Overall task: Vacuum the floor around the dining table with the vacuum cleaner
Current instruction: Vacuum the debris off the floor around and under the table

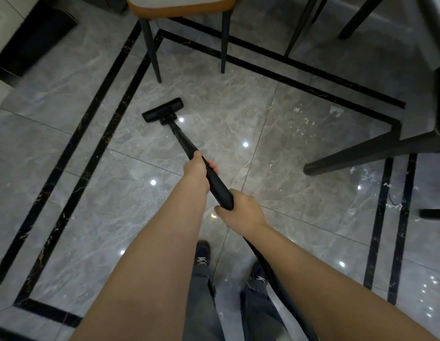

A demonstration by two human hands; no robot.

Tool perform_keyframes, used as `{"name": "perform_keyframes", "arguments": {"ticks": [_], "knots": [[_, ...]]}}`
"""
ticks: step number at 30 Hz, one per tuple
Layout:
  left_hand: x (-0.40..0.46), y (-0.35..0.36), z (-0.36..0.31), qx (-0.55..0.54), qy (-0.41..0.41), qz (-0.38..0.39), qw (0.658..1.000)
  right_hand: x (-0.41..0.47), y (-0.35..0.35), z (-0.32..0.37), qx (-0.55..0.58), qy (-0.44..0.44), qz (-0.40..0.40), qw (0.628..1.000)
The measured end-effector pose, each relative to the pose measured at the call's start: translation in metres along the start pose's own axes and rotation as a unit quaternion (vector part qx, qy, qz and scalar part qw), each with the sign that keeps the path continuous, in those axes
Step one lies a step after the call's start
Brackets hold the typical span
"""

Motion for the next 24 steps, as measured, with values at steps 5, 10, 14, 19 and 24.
{"name": "perform_keyframes", "arguments": {"ticks": [5,10,14,19,24], "knots": [[-0.009,-0.014,0.020,0.017,-0.013,-0.007,1.000,-0.019,0.012,-0.009,0.004,0.026,0.010,1.000],[-0.039,-0.036,0.084,0.018,-0.040,-0.014,0.999,-0.086,0.016,-0.038,-0.015,0.048,0.015,0.999],[-0.058,-0.044,0.124,0.010,-0.046,-0.010,0.999,-0.121,0.014,-0.055,-0.030,0.095,0.015,0.995],[-0.049,-0.036,0.071,0.017,-0.036,0.015,0.999,-0.084,0.012,-0.024,0.001,0.097,0.004,0.995],[-0.029,-0.027,0.017,0.053,-0.044,0.024,0.997,-0.034,0.015,0.006,0.016,0.103,0.005,0.995]]}}
Point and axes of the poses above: each hand's wrist, its own x-axis towards the middle knuckle, its own y-axis out of the palm, z = x × y, the point moved 2 cm from there along x, towards the middle knuckle, and after that the axes turned 4 degrees about -y, right-handed, at the moved point
